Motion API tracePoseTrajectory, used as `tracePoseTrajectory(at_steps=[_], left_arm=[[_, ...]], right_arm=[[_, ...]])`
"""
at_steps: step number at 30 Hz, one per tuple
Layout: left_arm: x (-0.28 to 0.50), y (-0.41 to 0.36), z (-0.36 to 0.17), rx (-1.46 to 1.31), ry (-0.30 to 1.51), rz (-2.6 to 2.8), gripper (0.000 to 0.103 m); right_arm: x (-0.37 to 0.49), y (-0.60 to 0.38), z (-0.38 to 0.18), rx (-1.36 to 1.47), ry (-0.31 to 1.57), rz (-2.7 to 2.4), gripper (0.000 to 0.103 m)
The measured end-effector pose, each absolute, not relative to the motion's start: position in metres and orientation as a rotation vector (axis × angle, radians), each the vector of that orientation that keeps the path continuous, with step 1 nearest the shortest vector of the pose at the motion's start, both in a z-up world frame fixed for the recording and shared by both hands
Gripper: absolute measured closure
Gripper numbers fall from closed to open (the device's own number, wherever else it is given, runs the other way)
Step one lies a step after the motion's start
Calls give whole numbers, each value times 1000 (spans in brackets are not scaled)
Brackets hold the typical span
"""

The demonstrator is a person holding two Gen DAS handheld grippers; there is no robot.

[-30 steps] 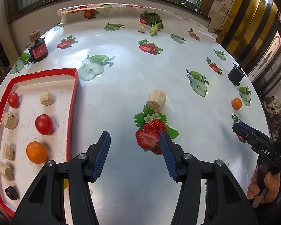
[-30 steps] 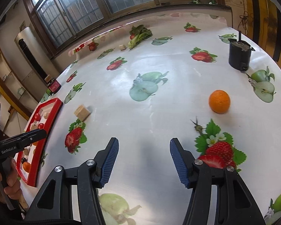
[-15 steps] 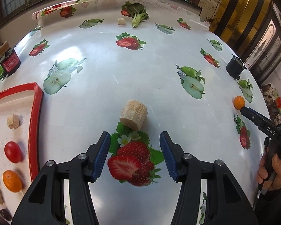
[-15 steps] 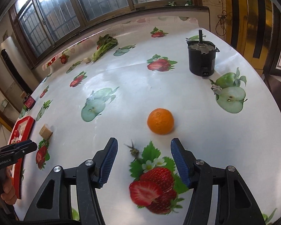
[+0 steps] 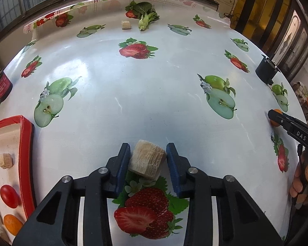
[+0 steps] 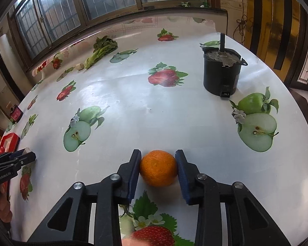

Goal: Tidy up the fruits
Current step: 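Grasp the cork cylinder with the left tool while the right tool grasps the orange, then carry the cork cylinder and orange over the red tray with both tools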

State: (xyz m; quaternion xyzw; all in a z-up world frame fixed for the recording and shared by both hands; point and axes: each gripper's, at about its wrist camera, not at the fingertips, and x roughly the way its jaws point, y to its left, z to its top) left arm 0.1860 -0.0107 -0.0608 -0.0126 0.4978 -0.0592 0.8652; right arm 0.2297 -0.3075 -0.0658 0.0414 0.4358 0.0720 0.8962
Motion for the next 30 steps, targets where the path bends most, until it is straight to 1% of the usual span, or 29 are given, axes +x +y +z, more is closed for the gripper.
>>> tracePoseTrajectory(at_steps=[7,18,30], left_arm=[[157,0,-54,-65,1030,-105,69],[98,33,-16,-94,914,-18,69],[51,76,-17,-168,898,69,69]], right_arm=[[209,-287,-54,101,887,212,68],[163,-220,-28,103,869,399,68],[117,-130,-22,48,875,598,68]])
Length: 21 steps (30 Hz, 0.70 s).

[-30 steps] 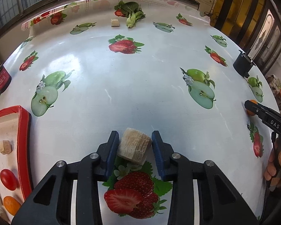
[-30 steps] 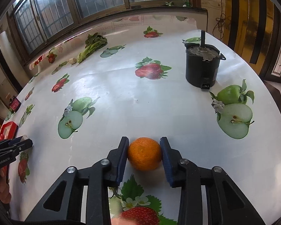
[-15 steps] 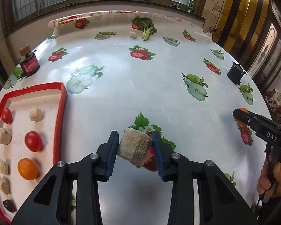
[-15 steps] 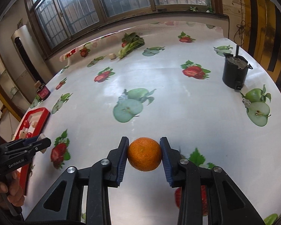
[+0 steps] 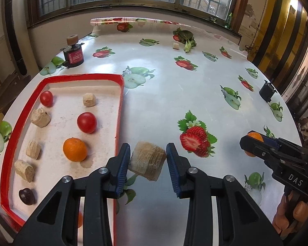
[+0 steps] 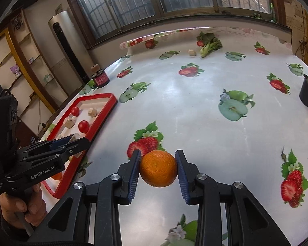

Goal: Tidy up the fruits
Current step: 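Carry the cork cylinder and orange over the red tray with both tools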

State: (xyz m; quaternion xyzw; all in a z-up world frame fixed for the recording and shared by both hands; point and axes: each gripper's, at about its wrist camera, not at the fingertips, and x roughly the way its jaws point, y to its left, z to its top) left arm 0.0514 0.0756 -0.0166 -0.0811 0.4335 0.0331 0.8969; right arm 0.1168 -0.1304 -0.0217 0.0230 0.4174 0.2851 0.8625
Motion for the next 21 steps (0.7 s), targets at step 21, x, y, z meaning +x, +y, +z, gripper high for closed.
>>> tracePoseTrajectory(at_steps=[21], left_arm=[[1,131,-5,-222,852,185,69]], right_arm=[[97,-66,-14,8,880,728,68]])
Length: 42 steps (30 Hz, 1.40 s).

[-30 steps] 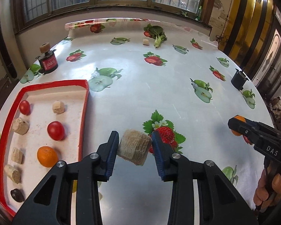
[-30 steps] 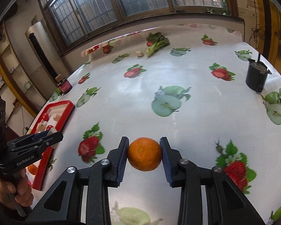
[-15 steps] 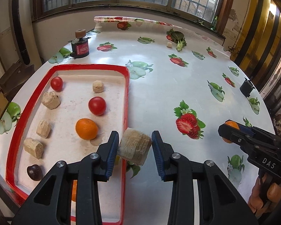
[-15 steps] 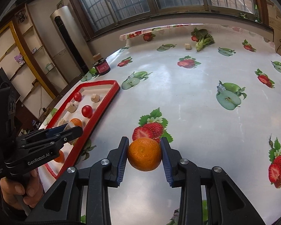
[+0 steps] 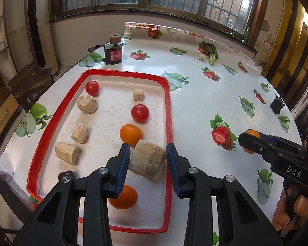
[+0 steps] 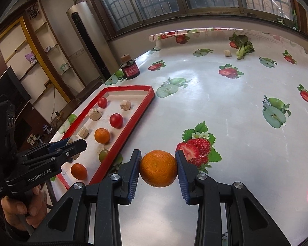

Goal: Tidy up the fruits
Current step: 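Carry the cork cylinder and orange over the red tray with both tools, then lower and open both tools to release the cork cylinder and orange into the tray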

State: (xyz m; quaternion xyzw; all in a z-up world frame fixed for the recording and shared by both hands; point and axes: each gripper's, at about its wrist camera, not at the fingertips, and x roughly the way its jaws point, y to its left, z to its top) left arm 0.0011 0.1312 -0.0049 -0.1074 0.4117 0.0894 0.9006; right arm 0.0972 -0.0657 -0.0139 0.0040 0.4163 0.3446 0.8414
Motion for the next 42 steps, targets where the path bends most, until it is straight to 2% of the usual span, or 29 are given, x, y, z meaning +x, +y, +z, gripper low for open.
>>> tracePoseTrajectory(at_steps=[26,42], left_arm=[[-23,202,-12,-325,843,296,69],[39,211,-19,-290,890,287,69]], right_arm=[[99,22,-12,-62,884,861,68],[148,66,-18,-64,899,855,68]])
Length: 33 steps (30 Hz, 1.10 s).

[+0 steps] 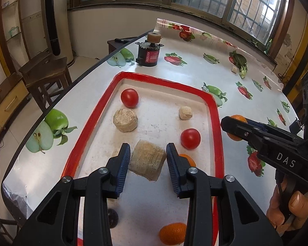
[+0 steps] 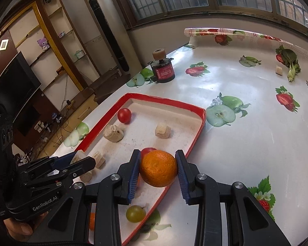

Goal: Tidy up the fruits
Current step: 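Lower and open both tools to release the cork cylinder and orange into the tray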

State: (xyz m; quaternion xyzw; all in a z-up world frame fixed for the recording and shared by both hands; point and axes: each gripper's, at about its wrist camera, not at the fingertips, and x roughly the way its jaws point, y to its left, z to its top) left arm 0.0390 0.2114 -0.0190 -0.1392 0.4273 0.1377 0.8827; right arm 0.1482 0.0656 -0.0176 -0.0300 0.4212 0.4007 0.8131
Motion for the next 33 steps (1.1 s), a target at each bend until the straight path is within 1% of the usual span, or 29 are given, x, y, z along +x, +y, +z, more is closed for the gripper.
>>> tracePoseTrajectory(at_steps=[12,33], left_arm=[[74,216,-34,-273,939,278,69],[90,218,-56,-273,1023,270,69]], right_arm=[[197,95,-31,-82,920,832,68],[209,114,-58,-131,968,844,67]])
